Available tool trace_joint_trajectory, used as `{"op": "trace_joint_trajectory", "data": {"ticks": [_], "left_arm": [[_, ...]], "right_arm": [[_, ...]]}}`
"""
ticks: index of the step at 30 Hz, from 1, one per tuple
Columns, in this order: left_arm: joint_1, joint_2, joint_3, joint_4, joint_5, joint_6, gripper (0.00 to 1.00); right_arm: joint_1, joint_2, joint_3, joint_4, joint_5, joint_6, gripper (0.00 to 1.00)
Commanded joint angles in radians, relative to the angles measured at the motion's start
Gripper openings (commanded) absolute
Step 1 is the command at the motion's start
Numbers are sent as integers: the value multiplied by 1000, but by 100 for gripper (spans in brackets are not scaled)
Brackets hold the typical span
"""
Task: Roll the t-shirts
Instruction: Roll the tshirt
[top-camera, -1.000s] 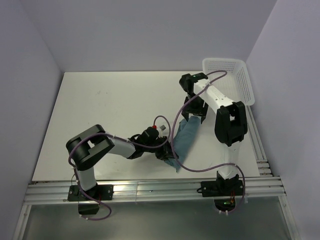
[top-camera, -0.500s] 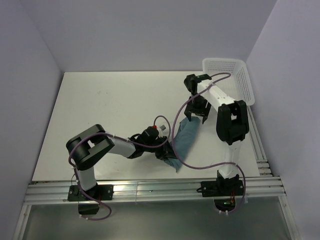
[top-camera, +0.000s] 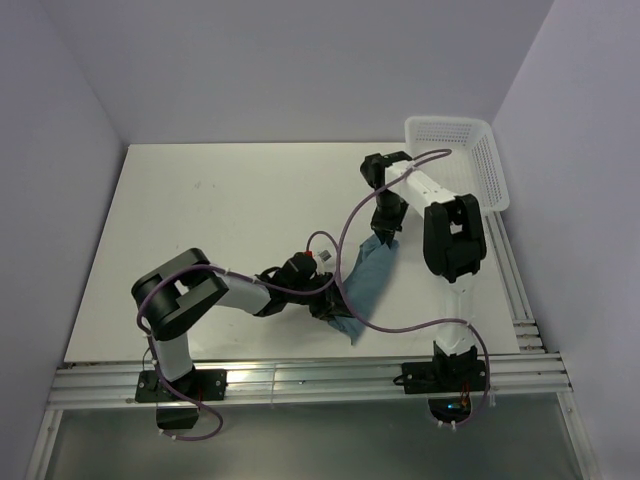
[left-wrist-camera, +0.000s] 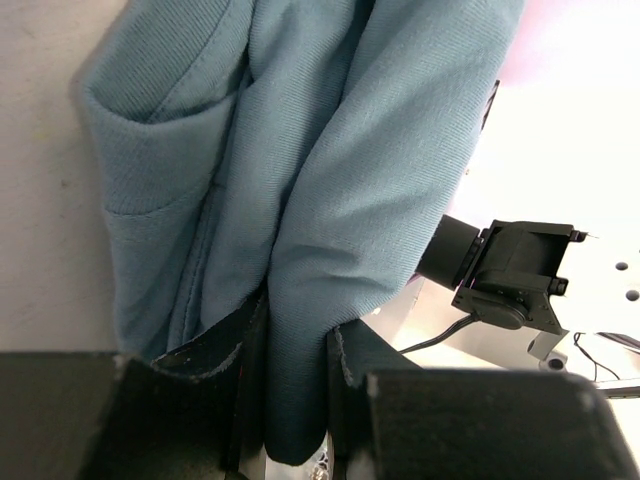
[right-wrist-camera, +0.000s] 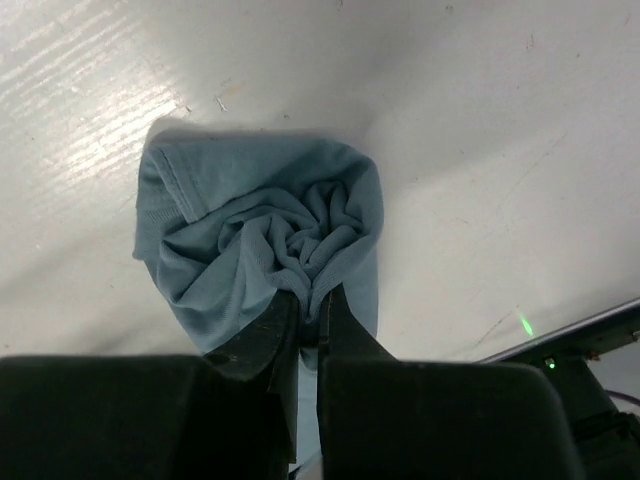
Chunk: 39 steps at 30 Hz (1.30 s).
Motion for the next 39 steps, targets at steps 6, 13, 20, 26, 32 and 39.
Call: {"op": "trace_joint_trajectory", "data": {"ticks": [6, 13, 20, 26, 32, 39], "left_arm": [[5, -36, -81, -104, 36, 7, 0], [5, -30, -101, -121, 55, 5, 1], [2, 33, -100, -127, 82, 16, 0], [-23, 65, -60, -193, 92, 36, 0], [-57, 78, -6, -255, 82, 51, 0], [-41, 105, 47, -431, 72, 106, 0]], "right_arm": [[6, 139, 263, -205, 124, 78, 0], [9, 160, 258, -204, 105, 135, 0], [37, 288, 320, -181, 96, 126, 0], [43, 263, 292, -104, 63, 98, 0], [37, 248, 314, -63, 24, 40, 7], [18, 144, 170, 65, -14, -8, 1]]}}
